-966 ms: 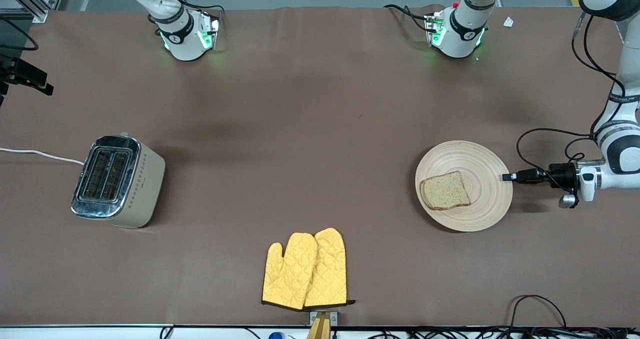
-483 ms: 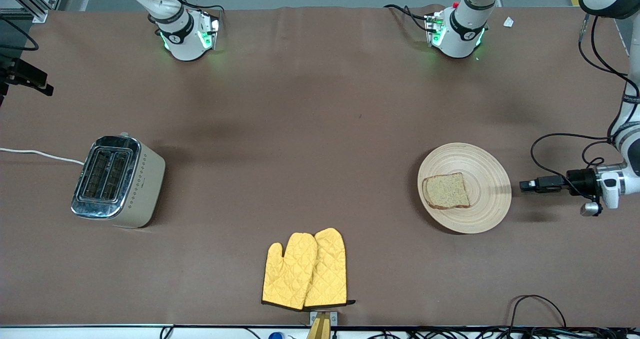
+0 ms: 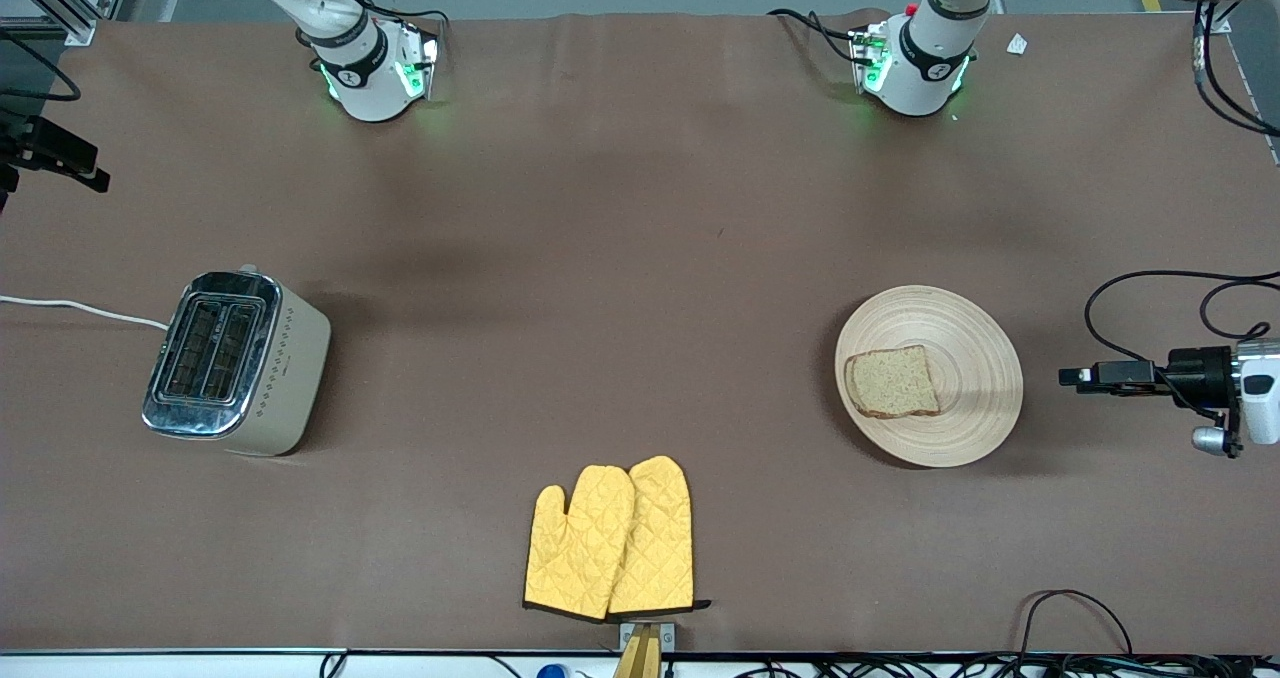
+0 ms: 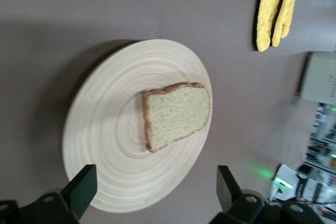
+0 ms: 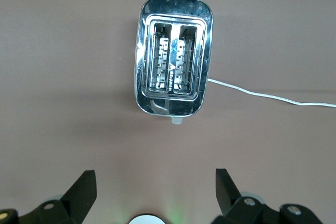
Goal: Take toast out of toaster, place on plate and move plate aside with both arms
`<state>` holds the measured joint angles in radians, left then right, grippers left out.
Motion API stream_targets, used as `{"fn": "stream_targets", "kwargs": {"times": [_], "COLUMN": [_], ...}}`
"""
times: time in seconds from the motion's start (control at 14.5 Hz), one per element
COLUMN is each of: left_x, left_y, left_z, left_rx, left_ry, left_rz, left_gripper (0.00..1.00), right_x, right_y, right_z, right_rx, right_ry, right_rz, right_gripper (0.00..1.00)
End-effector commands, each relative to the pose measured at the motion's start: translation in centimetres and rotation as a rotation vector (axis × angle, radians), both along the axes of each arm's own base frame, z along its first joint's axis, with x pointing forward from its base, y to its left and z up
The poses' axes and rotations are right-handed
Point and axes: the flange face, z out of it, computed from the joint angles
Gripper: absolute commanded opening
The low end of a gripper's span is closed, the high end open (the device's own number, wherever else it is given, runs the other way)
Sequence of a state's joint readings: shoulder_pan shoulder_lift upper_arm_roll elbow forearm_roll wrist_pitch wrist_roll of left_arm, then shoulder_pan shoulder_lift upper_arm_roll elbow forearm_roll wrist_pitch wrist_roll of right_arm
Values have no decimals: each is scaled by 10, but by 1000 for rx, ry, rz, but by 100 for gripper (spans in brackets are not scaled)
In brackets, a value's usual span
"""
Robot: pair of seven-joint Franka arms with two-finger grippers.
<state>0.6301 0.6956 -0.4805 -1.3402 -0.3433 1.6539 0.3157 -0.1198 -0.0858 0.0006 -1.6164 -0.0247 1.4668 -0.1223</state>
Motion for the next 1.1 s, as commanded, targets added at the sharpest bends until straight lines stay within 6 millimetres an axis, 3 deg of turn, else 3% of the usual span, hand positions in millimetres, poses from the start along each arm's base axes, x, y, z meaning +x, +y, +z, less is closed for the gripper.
{"fn": "stream_targets", "kwargs": {"times": [0.0, 0.21, 0.34, 0.62, 0.76, 0.83, 1.03], "left_x": [-7, -13, -22, -33, -45, -46, -65], "left_y": [-44, -101, -128, -146, -174, -179, -195], "left_z": [75, 136, 160, 187, 208, 209, 249], "left_rx": [190, 363, 443, 513, 564, 619, 735], "left_ry": [-8, -45, -49, -81, -101, -109, -171], "left_rz": [-20, -19, -22, -64, -107, -116, -106], "left_gripper": [100, 100, 100, 100, 100, 100, 100], "right_x": [-3, -4, -6, -12, -15, -16, -17], "right_y": [4, 1, -5, -7, -18, -26, -33], "right_z": [3, 2, 4, -1, -4, -6, -3], "right_rx": [9, 10, 9, 15, 15, 19, 17], "right_ry": [-5, 3, 3, 56, 63, 69, 59], "right_rz": [11, 6, -6, -24, -47, -50, -63], "right_gripper": [100, 100, 100, 100, 100, 100, 100]}}
